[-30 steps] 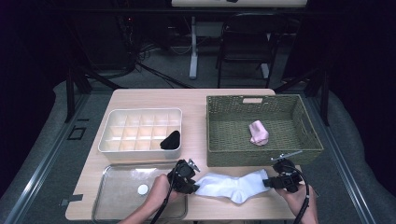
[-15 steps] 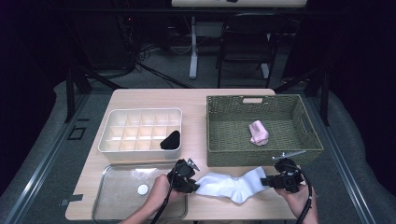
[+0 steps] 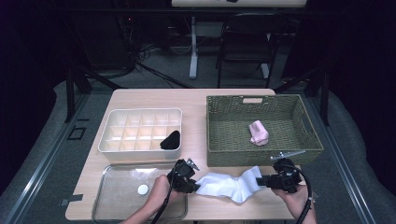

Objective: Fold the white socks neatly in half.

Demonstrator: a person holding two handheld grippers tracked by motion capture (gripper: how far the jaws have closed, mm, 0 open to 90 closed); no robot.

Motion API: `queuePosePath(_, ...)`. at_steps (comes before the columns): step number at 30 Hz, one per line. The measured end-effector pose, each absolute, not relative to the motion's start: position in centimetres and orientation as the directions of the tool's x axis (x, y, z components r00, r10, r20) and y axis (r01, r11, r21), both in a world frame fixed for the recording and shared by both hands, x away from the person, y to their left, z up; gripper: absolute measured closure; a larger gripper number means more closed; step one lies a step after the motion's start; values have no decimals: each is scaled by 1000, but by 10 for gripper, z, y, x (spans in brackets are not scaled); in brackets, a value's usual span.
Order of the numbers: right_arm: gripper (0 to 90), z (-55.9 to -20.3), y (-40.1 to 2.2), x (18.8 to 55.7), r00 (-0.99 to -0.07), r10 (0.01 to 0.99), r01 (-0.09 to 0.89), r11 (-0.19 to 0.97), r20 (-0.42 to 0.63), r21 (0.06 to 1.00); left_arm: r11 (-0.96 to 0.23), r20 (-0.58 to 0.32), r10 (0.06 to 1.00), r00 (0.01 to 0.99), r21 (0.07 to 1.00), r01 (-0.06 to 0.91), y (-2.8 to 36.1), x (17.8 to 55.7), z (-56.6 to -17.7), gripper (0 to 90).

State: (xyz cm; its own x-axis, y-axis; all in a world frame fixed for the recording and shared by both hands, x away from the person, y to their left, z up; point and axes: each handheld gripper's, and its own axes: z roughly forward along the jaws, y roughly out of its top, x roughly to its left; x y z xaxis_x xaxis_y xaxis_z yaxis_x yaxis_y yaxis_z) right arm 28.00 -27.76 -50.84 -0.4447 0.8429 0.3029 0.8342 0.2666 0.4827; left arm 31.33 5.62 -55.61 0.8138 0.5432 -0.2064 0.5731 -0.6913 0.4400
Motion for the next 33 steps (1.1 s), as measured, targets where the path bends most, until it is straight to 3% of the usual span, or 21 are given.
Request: queuePosePath(33,755,-490,-229,272,-561,785,754,352,263,555,-679,-209,542,814,463,570,48,311,-557,763)
